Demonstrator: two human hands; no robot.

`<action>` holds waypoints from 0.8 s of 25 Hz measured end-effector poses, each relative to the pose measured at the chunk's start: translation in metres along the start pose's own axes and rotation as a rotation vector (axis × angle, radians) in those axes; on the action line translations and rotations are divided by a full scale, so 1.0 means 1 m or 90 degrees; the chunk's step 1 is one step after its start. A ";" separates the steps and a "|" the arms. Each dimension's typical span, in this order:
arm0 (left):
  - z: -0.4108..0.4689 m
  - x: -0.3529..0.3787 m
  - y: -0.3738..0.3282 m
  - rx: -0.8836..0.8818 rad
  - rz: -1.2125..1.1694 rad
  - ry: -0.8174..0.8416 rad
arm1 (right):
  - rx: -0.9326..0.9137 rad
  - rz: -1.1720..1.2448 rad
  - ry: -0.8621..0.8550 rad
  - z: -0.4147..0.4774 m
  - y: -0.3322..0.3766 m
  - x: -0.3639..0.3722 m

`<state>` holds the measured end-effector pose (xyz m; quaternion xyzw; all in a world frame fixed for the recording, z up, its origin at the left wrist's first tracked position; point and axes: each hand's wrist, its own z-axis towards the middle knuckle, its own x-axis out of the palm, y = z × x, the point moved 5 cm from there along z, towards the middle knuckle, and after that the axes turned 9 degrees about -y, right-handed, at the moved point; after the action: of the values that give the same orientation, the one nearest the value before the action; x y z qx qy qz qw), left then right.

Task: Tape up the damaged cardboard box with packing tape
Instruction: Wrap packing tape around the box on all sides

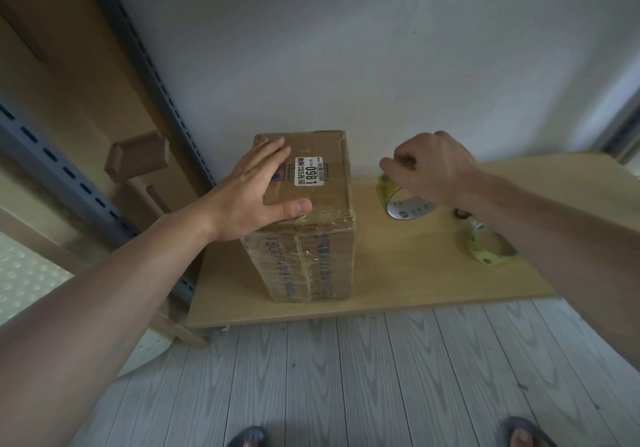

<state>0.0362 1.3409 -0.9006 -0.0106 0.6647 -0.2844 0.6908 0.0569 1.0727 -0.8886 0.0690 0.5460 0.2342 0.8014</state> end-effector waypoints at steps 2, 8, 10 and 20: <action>0.000 0.000 0.002 -0.002 -0.002 -0.005 | -0.007 0.003 -0.016 0.002 0.001 0.000; -0.006 0.004 0.008 -0.175 -0.288 -0.095 | 0.043 0.058 -0.011 -0.016 -0.009 0.023; -0.010 0.014 0.016 -0.347 -0.517 -0.133 | 0.083 0.103 0.029 -0.032 -0.006 0.050; -0.018 0.017 0.019 -0.469 -0.652 -0.148 | 0.176 0.222 -0.019 -0.039 -0.011 0.053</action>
<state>0.0259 1.3565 -0.9261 -0.5943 0.5504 -0.3281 0.4861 0.0399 1.0809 -0.9526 0.2750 0.5409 0.2909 0.7397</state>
